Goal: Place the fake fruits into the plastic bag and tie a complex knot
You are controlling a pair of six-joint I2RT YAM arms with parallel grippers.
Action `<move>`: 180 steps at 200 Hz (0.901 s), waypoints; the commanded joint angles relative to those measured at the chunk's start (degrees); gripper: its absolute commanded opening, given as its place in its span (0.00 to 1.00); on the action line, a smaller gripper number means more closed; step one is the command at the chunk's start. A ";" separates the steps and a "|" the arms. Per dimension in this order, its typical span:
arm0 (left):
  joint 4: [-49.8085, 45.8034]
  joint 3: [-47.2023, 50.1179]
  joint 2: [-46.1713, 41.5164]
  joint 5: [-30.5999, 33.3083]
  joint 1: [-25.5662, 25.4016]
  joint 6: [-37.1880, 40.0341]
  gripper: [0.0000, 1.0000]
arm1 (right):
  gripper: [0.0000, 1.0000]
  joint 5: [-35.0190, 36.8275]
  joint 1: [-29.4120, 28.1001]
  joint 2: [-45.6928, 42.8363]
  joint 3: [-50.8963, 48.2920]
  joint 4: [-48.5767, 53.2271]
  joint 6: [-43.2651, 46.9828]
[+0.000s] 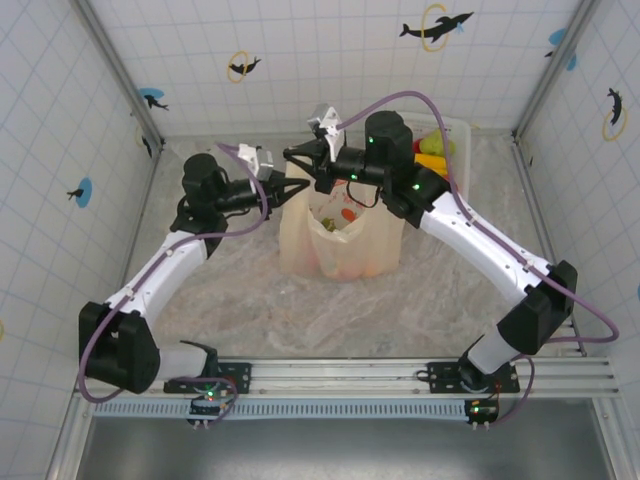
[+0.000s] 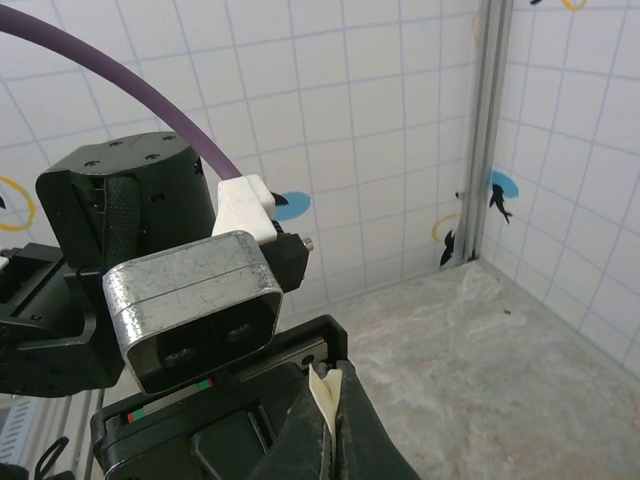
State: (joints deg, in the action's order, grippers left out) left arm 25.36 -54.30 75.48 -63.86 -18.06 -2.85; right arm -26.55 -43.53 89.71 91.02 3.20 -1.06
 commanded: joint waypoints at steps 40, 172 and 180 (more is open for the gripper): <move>-2.98 4.09 1.25 -0.21 -0.22 1.53 0.09 | 0.00 0.72 0.12 -2.61 5.05 -6.28 -0.62; -1.13 5.86 0.64 -0.13 -0.56 1.16 0.00 | 0.23 -0.21 1.68 -3.52 6.56 -6.82 -2.37; -1.02 5.59 0.54 -0.21 -0.57 1.08 0.00 | 0.35 -0.61 2.15 -4.04 6.96 -6.52 -2.28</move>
State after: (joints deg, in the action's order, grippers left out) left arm 25.58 -49.34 76.18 -63.42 -18.09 -2.42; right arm -26.44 -42.68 89.69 92.97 2.13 -2.94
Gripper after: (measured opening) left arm 0.055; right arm 0.238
